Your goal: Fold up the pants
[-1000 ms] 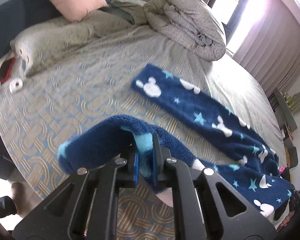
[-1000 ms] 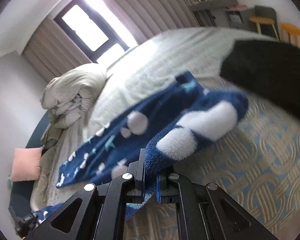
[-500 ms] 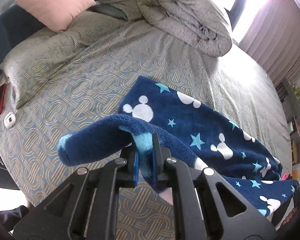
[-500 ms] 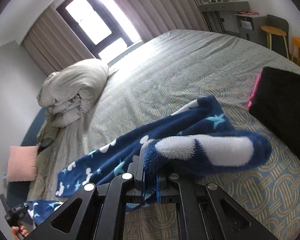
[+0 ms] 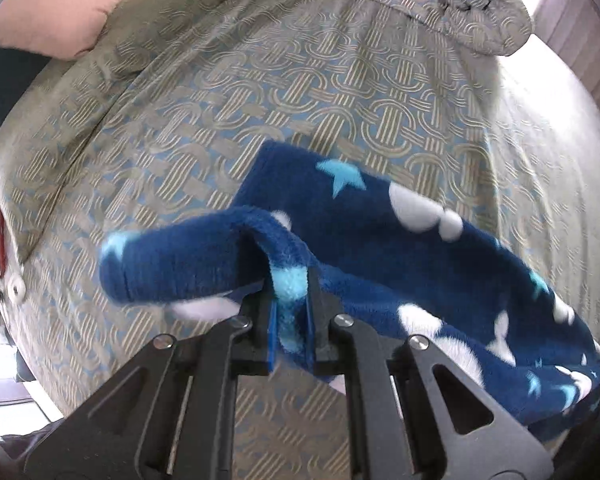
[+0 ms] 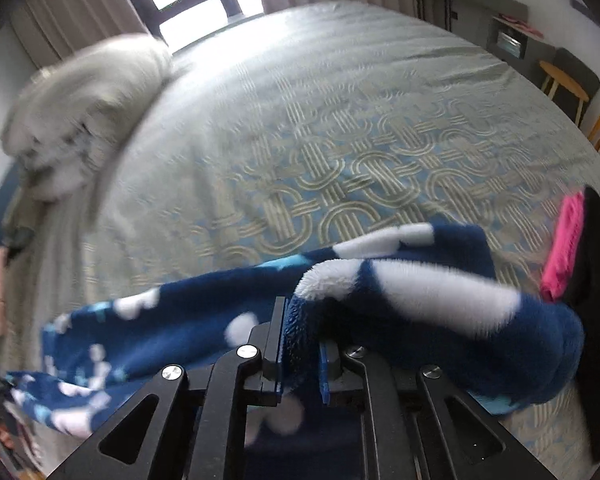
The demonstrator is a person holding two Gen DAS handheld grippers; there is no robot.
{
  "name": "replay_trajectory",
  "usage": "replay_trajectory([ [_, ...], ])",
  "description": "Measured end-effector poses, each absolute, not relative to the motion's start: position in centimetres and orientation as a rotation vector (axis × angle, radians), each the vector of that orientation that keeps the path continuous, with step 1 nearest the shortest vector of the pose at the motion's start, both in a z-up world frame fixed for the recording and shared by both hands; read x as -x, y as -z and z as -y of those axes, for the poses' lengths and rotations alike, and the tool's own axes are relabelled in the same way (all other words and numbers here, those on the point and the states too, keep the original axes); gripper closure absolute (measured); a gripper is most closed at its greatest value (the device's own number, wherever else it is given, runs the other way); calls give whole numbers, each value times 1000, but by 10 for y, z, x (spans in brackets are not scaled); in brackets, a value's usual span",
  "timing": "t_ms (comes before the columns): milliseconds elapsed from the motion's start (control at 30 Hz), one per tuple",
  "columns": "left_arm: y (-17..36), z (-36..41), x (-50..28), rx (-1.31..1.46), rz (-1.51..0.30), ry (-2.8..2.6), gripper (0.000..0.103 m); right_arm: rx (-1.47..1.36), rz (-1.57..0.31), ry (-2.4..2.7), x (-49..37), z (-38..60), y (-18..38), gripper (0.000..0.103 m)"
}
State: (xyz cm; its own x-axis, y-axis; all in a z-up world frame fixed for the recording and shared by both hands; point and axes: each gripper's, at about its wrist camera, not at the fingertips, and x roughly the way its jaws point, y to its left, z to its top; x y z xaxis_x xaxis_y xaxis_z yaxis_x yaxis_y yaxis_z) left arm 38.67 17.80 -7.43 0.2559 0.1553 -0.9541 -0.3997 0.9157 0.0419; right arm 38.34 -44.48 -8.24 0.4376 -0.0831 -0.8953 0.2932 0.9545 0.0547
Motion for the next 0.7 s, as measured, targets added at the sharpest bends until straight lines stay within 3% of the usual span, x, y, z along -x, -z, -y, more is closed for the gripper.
replay_trajectory([
  [367,130,-169,-468,103,-1313,-440,87,91,-1234,260,-439,424,134,84],
  [700,103,-211,-455,117,-1126,-458,85,56,-1227,295,-442,430,140,84],
])
